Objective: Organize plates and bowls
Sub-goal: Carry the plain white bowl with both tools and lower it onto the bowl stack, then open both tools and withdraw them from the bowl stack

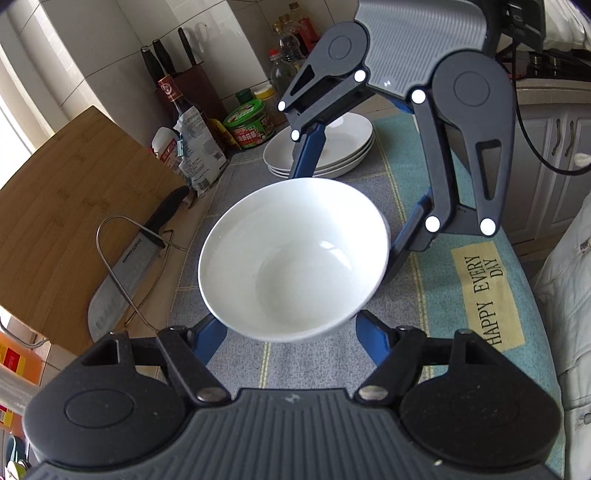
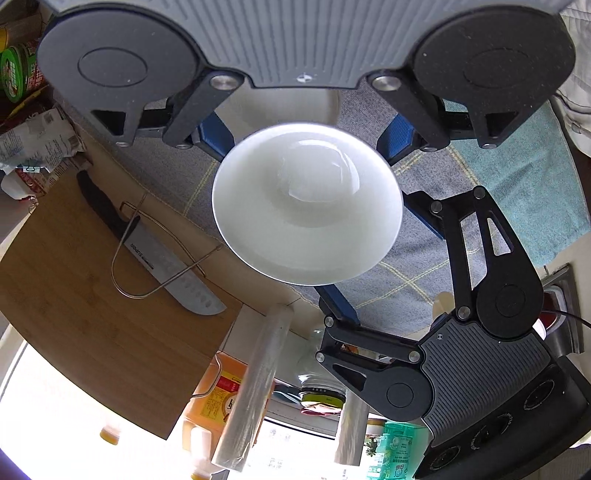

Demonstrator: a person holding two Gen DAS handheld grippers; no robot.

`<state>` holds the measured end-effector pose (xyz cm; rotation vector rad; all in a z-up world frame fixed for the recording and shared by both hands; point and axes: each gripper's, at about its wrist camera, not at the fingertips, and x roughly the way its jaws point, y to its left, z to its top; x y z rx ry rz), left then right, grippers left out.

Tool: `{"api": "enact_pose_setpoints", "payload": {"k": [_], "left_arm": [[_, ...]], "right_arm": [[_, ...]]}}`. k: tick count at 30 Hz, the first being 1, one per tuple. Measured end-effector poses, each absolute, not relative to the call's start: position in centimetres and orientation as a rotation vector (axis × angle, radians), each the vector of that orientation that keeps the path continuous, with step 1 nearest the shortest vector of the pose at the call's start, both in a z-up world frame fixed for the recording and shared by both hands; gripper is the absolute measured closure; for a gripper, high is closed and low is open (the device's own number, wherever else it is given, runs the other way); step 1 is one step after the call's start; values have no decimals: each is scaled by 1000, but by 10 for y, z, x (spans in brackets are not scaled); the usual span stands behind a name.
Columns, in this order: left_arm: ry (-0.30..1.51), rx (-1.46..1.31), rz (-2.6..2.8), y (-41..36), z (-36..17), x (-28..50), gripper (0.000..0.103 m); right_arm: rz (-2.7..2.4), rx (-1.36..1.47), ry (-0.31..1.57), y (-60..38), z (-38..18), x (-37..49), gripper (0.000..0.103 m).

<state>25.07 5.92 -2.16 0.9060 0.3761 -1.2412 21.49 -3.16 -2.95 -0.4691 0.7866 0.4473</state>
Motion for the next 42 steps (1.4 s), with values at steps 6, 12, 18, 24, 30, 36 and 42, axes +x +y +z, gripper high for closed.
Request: {"api": "enact_pose_setpoints", "payload": {"k": [6,12,18,24,30,36,42], "left_arm": [[361,906,-1280,33,-24,251,27],[381,898,-1315,14,-31,252,27],[421,899,-1332,5,-37,255,27],[456,894,-1339,1,-39,259,27],[496,877,-1346,0,-39,263,26],[532,856,-1354,-1,-39,265,26],[546,853,-1362,-5,-38,264,24]], "right_arm": [[398,-462,802,-51,-28,202,16],[379,-438,833,-70,-36,203,16],[390,-406,858,-79,-46,209,15],[411,-378,869,-86,-51,216,15],[433,-366,873,-88,-52,218,15],[449,-359,881,-90,-52,220,15],[445,-356,897,-91,-55,223,15]]}}
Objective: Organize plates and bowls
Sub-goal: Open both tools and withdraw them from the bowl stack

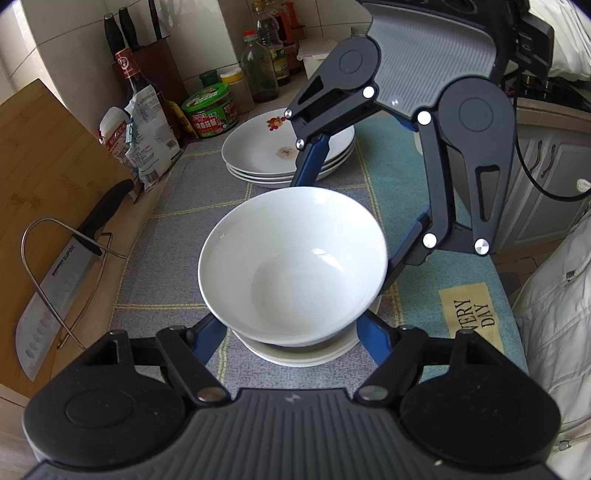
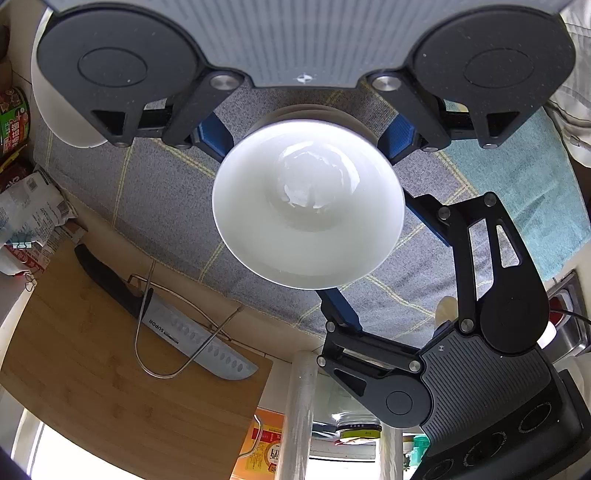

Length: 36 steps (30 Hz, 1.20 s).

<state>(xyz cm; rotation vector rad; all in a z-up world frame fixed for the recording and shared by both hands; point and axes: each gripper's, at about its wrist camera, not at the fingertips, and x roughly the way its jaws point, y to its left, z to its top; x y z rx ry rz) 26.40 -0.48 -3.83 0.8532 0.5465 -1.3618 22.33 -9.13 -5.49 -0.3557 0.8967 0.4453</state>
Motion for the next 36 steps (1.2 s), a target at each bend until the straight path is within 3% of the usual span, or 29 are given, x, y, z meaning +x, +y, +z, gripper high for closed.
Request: {"api": "enact_pose_setpoints", "payload": {"k": [5,8,15,22,29,36], "left_arm": [[571,860,-1370,-6,-40,263,20],[550,858,-1369,0,-38,259,14],[478,833,-1373,9,-22,248,9],[501,837,-1345,8,-38,238,6],[489,679,-1229,33,-33,229,5],[571,473,-1070,52,-67,221,5]], "right_arm": [[432,-362,910,-90,-60,223,11],[424,-339,866,-93,-52,220,0],[413,-330,847,-92,-47,217,0],[390,-304,828,-88,-46,210,0],[306,-261,803,-90,-50,193,0],[146,-130,841,-88,-93,174,0]]}}
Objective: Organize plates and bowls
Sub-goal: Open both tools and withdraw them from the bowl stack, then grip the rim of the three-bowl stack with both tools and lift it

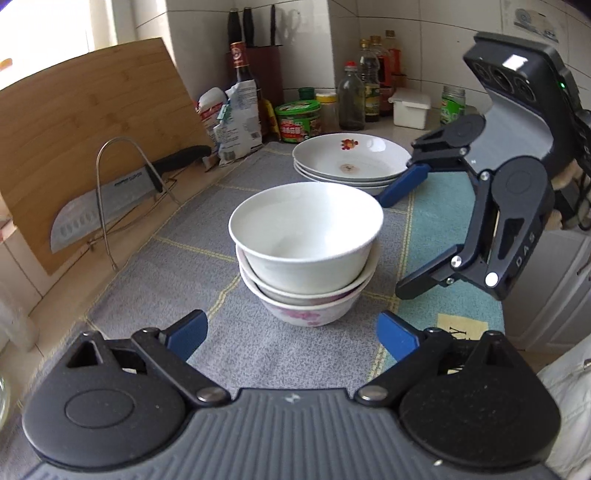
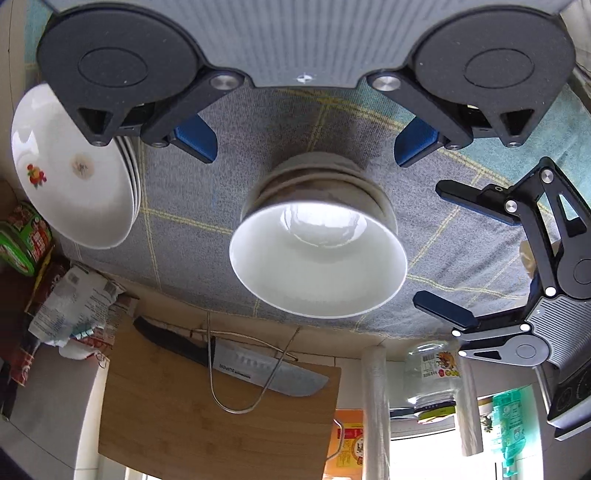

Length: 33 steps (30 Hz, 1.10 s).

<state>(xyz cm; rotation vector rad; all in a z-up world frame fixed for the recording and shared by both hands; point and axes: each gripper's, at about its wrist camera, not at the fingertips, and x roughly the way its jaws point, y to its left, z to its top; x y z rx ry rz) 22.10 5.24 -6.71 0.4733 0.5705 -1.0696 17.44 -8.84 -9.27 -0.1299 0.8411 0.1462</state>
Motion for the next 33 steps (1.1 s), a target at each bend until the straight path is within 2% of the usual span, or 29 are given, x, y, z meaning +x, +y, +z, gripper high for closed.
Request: {"api": "enact_pose_setpoints", "payload": {"k": [11,26,33], "left_arm": [[693,370,-861,31,-105,219,5],[789,352,-746,8,-116,219,5],[756,417,-860,6,-115,228,6]], "right_arm": [[247,-174,919,-110,-135,193,0],[541,-309,874,-130,-134,212,0],[531,-331,886,-125,-130,229,0]]}}
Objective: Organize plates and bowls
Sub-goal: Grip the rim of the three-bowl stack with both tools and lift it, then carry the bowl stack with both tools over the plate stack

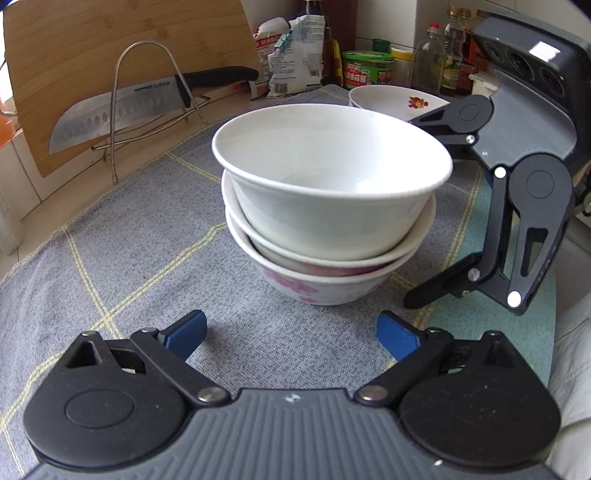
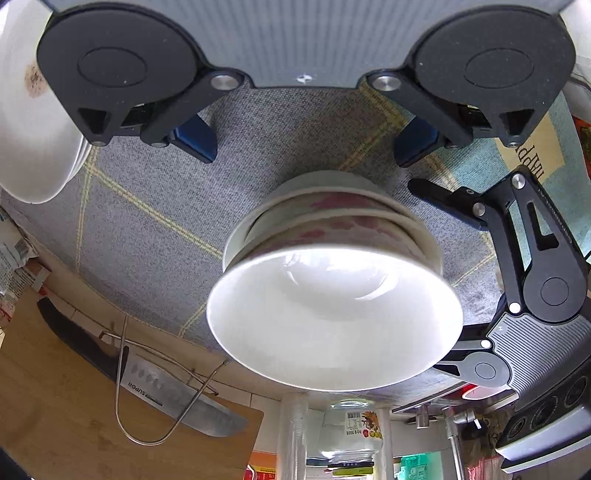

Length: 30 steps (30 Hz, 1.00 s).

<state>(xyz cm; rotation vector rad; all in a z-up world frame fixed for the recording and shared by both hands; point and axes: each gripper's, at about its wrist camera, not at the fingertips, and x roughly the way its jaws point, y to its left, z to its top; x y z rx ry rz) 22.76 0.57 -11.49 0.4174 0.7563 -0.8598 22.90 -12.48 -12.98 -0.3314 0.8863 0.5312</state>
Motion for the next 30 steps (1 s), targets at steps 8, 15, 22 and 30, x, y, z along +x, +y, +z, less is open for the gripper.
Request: {"api": "enact_pose_setpoints", "payload": {"k": [8,15,22,30], "left_arm": [[662,552,-1041,0,-100,237,21],[653,612,-1151,-1,-98,244,30],[640,624,-1194,0,-98,251,29],[663,639,-1184,-4,-97,250,30]], "right_arm": [[595,-422,839,-118,-112,232,10],[635,-468,857,-110,-106,234,19],[626,-460,892,-106,-103,239,19],[637,-457,893,-107,-103,239,20]]}}
